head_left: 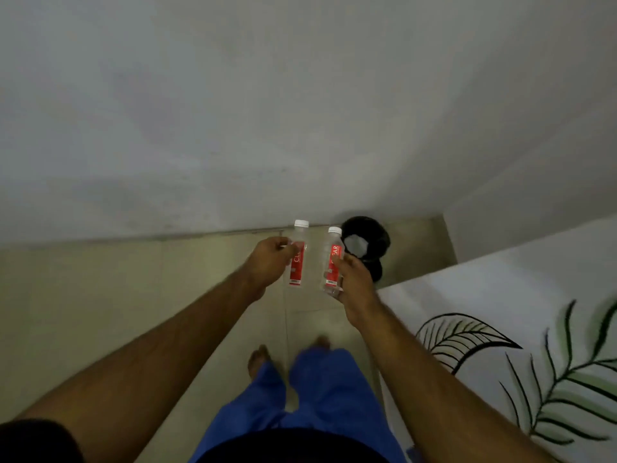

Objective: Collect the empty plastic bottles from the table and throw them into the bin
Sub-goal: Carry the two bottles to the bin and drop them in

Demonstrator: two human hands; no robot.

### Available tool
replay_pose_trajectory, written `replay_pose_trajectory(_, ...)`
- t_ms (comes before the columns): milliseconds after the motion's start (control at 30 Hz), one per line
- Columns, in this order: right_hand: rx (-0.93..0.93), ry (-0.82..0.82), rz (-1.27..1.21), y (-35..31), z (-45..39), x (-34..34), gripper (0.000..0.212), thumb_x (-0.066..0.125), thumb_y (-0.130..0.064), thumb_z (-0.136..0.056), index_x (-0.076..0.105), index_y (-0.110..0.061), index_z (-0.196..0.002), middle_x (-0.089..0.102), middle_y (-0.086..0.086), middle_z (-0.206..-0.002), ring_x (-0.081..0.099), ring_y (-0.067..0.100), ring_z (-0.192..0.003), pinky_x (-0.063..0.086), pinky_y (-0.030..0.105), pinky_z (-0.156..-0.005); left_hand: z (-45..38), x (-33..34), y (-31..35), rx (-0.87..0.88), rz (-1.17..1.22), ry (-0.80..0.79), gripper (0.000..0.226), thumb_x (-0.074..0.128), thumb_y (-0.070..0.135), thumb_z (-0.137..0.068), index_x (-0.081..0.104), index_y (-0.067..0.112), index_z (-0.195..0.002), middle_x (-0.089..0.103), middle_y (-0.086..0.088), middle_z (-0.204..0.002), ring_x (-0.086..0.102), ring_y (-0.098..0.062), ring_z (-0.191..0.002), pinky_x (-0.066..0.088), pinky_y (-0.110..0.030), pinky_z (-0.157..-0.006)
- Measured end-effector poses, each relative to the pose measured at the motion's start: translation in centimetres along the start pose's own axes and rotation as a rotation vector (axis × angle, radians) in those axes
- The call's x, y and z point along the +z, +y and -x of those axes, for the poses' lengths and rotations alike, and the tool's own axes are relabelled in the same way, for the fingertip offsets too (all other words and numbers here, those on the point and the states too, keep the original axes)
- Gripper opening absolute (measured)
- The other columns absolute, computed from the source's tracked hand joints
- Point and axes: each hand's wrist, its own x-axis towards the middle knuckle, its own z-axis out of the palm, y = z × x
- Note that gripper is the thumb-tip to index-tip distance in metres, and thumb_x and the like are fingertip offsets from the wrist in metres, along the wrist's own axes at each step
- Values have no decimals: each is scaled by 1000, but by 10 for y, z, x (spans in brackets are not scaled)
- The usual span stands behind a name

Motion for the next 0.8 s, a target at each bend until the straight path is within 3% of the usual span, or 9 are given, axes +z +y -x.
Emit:
replay_pose_trajectory(67,3,74,-68,-9,-30,-19,30,60,-27,-99,64,-15,-126,73,15,-117,71,32,-106,60,47,-87,-43,25,27,10,-105,-106,27,60,35,-97,70,12,-108,73,-15,-107,68,-35,-104,55,-50,-92)
replay_pose_trajectory(167,-7,134,-165,-16,-72,-46,22,56,-22,-101,66,-11,-118,69,24,-121,69,35,-104,56,52,-93,-102,66,54,-47,-222,-231,23,57,34,-98,68,15,-106,72,-14,-110,69,-26,-98,58,-41,-83)
replay_pose_trajectory(300,52,262,-300,-20,-133,-80,16,56,-24,-102,69,-19,-109,72,18,-113,69,32,-99,56,51,-96,-181,123,70,-171,-324,-357,18,59,31,-98,67,16,-99,69,-15,-114,65,-23,-98,56,-45,-93)
replay_pose_trajectory(433,90,330,-375,-20,-192,-102,28,60,-27,-100,68,-17,-125,75,15,-113,73,34,-103,58,50,-92,-253,174,73,-244,-330,-404,28,60,16,-98,59,4,-123,66,-12,-103,63,-18,-82,56,-35,-73)
replay_pose_trajectory(500,101,381,-403,-14,-222,-111,27,64,-30,-98,71,-20,-123,75,14,-114,72,35,-105,59,49,-92,-289,193,63,-288,-332,-410,20,60,9,-97,59,1,-115,65,-13,-96,64,-21,-78,54,-34,-68)
replay_pose_trajectory(600,126,451,-411,5,-280,-123,8,67,-31,-96,74,-34,-98,76,7,-106,73,29,-100,59,44,-90,-355,226,42,-317,-431,-414,12,63,10,-94,64,-2,-99,67,-19,-99,66,-28,-84,55,-39,-77)
replay_pose_trajectory(667,136,515,-435,27,-327,-130,12,67,-26,-96,73,-35,-90,76,6,-101,74,26,-93,61,39,-83,-405,251,19,-338,-481,-400,8,65,7,-92,65,0,-90,68,-24,-102,68,-37,-91,57,-47,-88)
replay_pose_trajectory(733,159,584,-483,53,-377,-134,11,67,-20,-96,76,-25,-97,76,8,-102,75,24,-90,62,32,-75,-452,271,-9,-313,-548,-437,10,67,9,-91,66,-1,-92,70,-26,-107,69,-42,-99,55,-53,-93)
replay_pose_trajectory(800,199,630,-521,84,-427,-139,18,65,-19,-96,75,-16,-111,75,12,-110,73,28,-94,59,32,-74,-495,287,-43,-307,-586,-473,9,66,10,-92,65,4,-86,70,-24,-100,69,-41,-92,56,-53,-90)
